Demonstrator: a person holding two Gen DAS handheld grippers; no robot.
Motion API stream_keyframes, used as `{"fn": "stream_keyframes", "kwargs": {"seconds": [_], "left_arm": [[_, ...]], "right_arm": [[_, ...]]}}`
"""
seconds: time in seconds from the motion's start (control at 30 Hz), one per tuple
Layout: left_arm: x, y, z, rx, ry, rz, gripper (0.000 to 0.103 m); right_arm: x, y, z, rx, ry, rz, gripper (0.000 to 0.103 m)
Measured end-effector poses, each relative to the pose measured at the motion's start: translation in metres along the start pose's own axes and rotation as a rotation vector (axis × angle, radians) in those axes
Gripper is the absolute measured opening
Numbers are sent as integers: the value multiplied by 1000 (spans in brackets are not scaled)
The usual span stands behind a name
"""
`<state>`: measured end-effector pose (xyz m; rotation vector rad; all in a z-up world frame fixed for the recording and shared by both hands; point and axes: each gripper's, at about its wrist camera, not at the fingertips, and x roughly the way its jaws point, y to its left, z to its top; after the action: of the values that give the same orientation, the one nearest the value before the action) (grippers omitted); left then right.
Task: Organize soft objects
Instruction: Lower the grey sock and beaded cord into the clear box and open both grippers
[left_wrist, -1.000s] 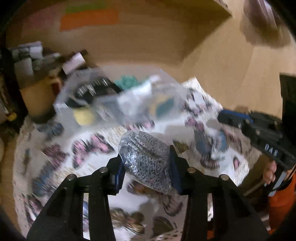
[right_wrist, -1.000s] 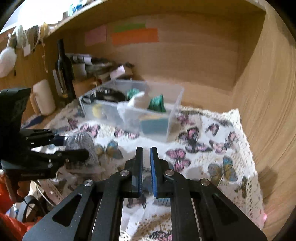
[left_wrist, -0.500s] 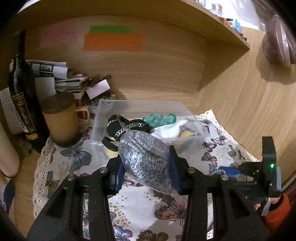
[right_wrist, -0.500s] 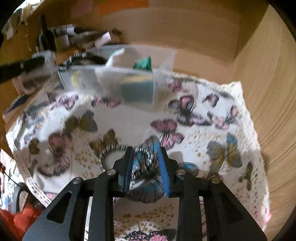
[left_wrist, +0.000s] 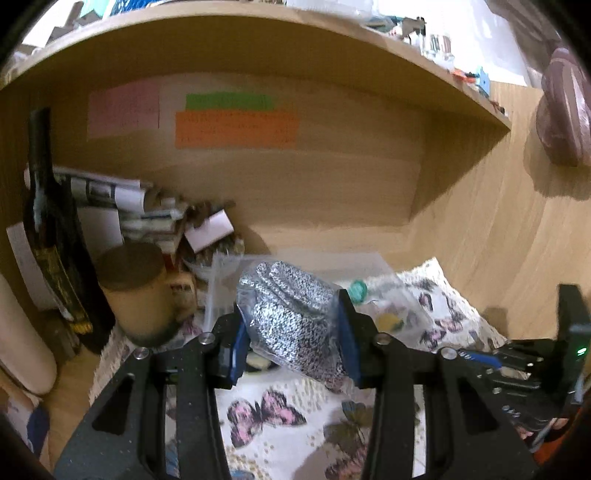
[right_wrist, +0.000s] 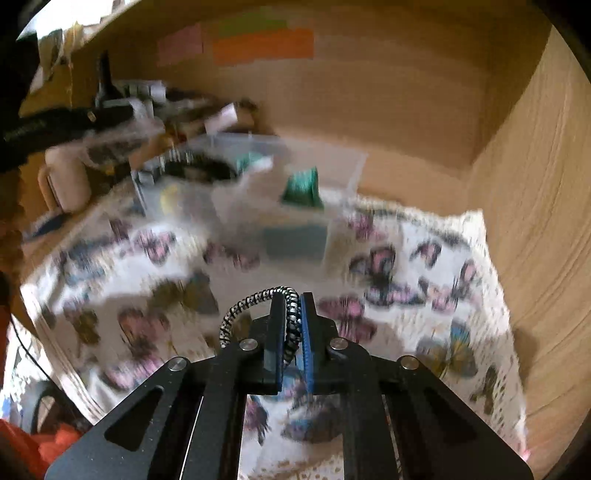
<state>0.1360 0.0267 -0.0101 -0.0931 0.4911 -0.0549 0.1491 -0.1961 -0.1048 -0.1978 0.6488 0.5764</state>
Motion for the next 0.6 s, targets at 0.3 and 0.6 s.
{"fn": "stream_keyframes", "kwargs": {"seconds": [0.3, 0.6], "left_arm": [[38, -2, 13, 11, 29, -12, 43], [94, -10, -2, 53, 139, 3, 43]], "right_arm": [[-9, -5, 63, 25, -163, 3, 7], [37, -9, 92, 5, -114, -17, 7]]}}
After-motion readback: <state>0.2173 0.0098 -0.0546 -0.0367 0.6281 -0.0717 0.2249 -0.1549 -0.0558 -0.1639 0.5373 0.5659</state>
